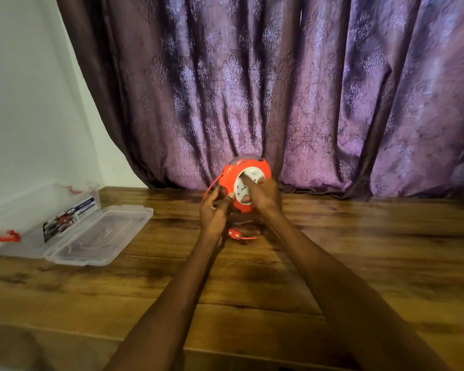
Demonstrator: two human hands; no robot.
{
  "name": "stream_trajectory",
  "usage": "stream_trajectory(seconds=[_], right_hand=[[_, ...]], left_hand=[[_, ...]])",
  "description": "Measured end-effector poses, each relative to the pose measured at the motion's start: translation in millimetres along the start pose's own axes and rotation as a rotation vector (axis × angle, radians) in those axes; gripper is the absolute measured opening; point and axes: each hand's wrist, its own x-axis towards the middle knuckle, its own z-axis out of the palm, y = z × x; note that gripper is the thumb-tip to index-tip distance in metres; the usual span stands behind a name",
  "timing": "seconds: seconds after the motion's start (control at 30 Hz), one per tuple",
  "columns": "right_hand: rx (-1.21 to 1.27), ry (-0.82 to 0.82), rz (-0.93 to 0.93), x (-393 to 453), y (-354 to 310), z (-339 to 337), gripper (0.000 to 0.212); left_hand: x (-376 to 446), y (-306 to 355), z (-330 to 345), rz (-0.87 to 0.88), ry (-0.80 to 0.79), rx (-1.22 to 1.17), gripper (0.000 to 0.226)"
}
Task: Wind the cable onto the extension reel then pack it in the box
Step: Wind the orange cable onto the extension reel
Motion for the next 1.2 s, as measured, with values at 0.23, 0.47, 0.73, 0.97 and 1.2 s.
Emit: stream_trajectory(seconds=[0.23, 0.47, 0.73, 0.97, 1.2], right_hand=[[0.187, -0.085, 0.101, 10, 12, 9, 0.045], [-0.822, -0.158, -0.981, 21, 18, -22, 0.029], [-1.523, -0.402, -1.345, 26, -5, -36, 0.054], [-1.491, -0.242, -1.106, 26, 3, -40, 0.059], [-0.356, -0.045, -0.142, 11, 5, -8, 0.057]], left_hand=[[6, 4, -12, -0.002, 0.065, 0.036, 0.017], [20, 14, -29, -0.151, 0.120, -0.052, 0.016], [19, 14, -30, -0.218, 0.052, 0.041, 0.012], [5, 6, -10, -0.152, -0.064, -0.014, 0.013], [2, -3, 1, -0.082, -0.014, -0.029, 0.014]])
